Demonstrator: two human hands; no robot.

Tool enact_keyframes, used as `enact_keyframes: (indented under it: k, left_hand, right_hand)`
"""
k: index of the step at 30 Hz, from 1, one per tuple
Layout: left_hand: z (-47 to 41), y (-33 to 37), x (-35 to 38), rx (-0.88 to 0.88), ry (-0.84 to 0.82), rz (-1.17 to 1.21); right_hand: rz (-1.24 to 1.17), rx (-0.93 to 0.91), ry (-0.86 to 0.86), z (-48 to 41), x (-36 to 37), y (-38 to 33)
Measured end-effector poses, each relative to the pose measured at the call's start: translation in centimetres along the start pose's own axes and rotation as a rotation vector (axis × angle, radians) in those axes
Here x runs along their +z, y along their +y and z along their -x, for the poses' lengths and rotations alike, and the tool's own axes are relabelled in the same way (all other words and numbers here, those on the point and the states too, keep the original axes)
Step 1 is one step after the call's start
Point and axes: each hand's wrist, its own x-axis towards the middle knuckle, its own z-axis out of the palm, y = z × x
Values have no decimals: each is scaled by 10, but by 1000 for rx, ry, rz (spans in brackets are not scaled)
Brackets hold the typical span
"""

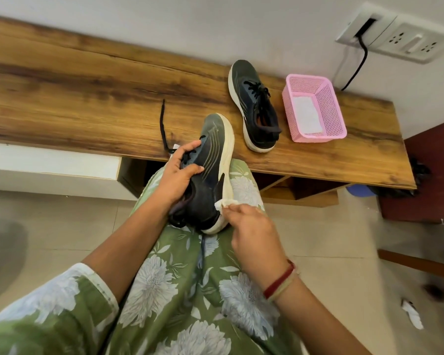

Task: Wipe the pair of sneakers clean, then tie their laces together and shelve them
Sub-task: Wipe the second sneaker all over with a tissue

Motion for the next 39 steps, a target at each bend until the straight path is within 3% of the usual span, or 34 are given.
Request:
enact_keyframes:
  k: [2,5,9,21,27,30,33,36,39]
  left_hand:
    - [-1,2,0,-21,47,34]
    - [-3,2,-1,-30,79,34]
    - [-1,4,2,19,79,-14]
    - [3,-4,0,57,13,-106]
    - [0,0,-1,34,40,-108]
    - [-3,-1,-3,33,61,-92]
    - [-4,0,-4,35,73,-102]
    - [-1,3,0,31,95,-80]
    - [4,2,1,20,99,-65]
  right_hand:
    - [-140,114,18,-22,-17,11]
    - [-9,102,177,-67,-26,15]
    - [161,-81,-39,-100,-1,8]
    - [175,-103,188,20,28,3]
    - [-12,-99,81,35,24,-10]
    - [-219,-6,204,14,2,-5]
    - [-100,-15,356,-33,-7,2]
    - [35,-68,227,-46,13,3]
    - [73,-83,294,-19,31,9]
